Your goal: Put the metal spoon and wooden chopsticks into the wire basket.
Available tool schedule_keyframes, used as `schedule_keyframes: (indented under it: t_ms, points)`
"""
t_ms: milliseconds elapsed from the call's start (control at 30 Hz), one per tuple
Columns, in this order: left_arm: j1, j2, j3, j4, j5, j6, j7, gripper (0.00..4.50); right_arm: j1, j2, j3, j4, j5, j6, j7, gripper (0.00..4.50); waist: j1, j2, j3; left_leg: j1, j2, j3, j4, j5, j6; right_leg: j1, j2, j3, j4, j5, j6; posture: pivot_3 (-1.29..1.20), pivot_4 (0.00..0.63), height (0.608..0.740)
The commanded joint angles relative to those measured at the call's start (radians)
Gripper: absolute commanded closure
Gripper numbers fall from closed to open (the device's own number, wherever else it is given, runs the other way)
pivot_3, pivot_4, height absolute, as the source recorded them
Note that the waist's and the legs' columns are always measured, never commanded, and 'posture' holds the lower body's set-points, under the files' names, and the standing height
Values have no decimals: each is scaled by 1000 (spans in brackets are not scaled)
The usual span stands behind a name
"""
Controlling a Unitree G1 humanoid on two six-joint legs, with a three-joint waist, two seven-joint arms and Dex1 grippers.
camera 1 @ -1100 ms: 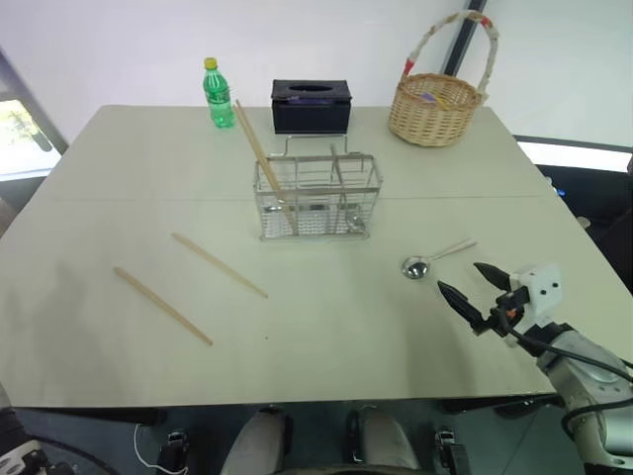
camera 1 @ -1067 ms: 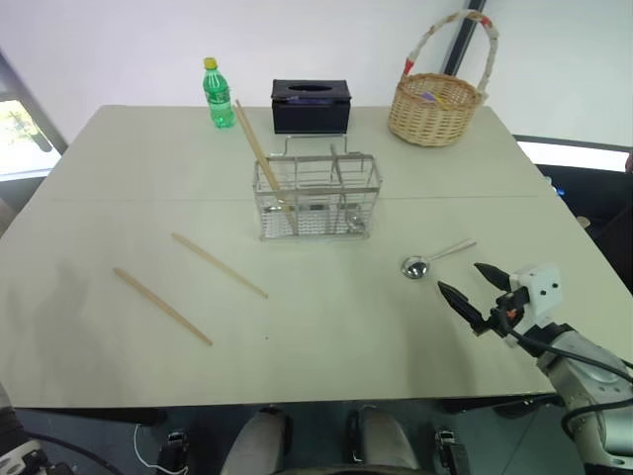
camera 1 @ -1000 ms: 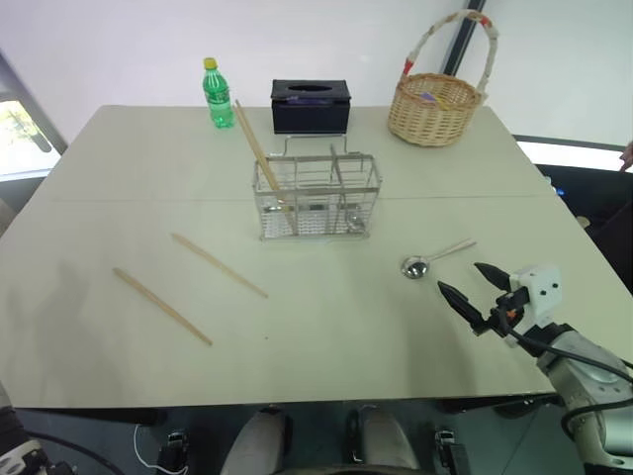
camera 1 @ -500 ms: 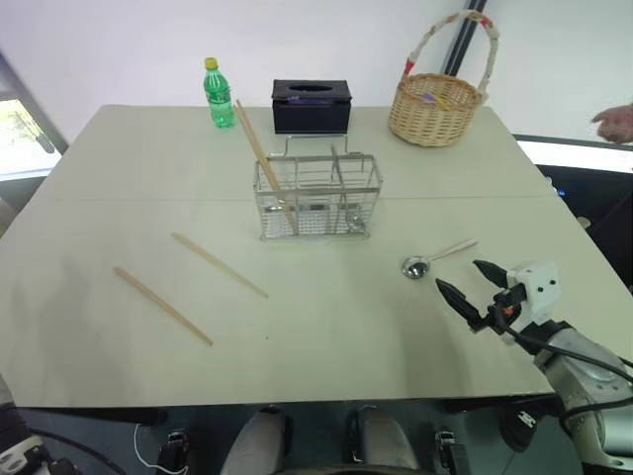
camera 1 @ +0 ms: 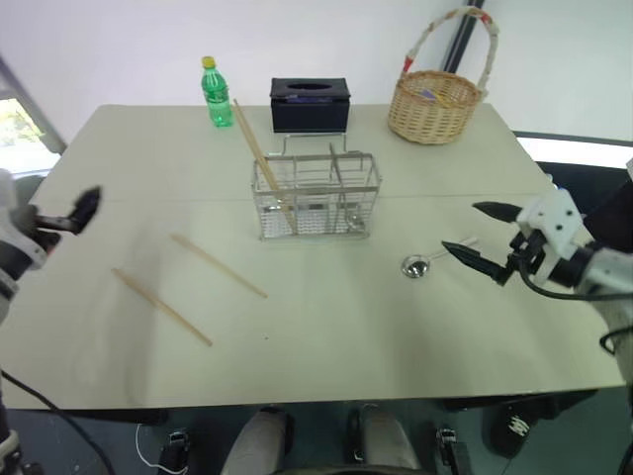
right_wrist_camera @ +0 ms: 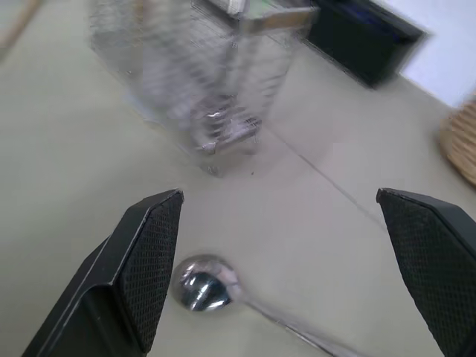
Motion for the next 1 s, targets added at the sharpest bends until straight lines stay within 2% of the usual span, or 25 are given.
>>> schedule_keyframes:
  t_ms: [33, 100, 200, 300, 433, 700, 933, 1000]
  points:
    - [-6, 93, -119, -124, -95, 39, -220, 26, -160, -46, 116, 156, -54, -158, 225, 178, -4, 1, 0, 0, 0, 0, 0, 0, 0, 0, 0, 0, 0, 0, 0, 0, 150, 661]
    - [-21, 126, -185, -155, -110, 44, -289, 26, -253, -46, 177, 257, -85, -225, 315, 178, -10, 4, 2, 0, 0, 1, 0, 0, 0, 1, 0, 0, -2, 0, 0, 0, 150, 661]
    - [-115, 124, -298, -157, -116, 51, -334, 26, -444, -5, 297, 489, -184, -350, 433, 178, -20, 4, 3, 0, 0, 1, 0, 0, 1, 2, 0, 0, -5, 1, -1, 0, 150, 661]
    - [-169, 116, -348, -144, -108, 50, -358, 26, -554, 31, 359, 660, -250, -453, 489, 178, -22, 4, 3, 0, 1, 0, 0, 1, 1, 2, 2, -1, -6, 2, -2, 0, 150, 661]
    - [-251, 97, -422, -133, -99, 42, -389, 26, -711, 100, 486, 931, -417, -604, 521, 178, -25, 4, 4, 0, 0, 0, -1, 0, 1, 2, 4, 0, -6, 3, 1, 0, 150, 661]
    - [-299, 81, -461, -164, -107, 70, -387, 26, -852, 197, 670, 1272, -711, -776, 381, 178, -23, 4, 4, 0, 0, 0, -1, 4, -5, 1, 5, 0, -5, 4, 1, 0, 150, 661]
    - [-298, 76, -432, -194, -131, 105, -347, 26, -908, 232, 709, 1391, -818, -843, 256, 178, -24, 2, 2, 3, 0, -1, 0, 2, -2, 4, 6, 2, -2, 4, 1, 0, 150, 661]
    - [-298, 73, -427, -198, -132, 109, -334, 0, -917, 243, 710, 1409, -835, -851, 230, 746, -24, 0, 2, 6, 0, -1, 0, 3, -3, 5, 6, 2, 1, 3, 0, 0, 150, 661]
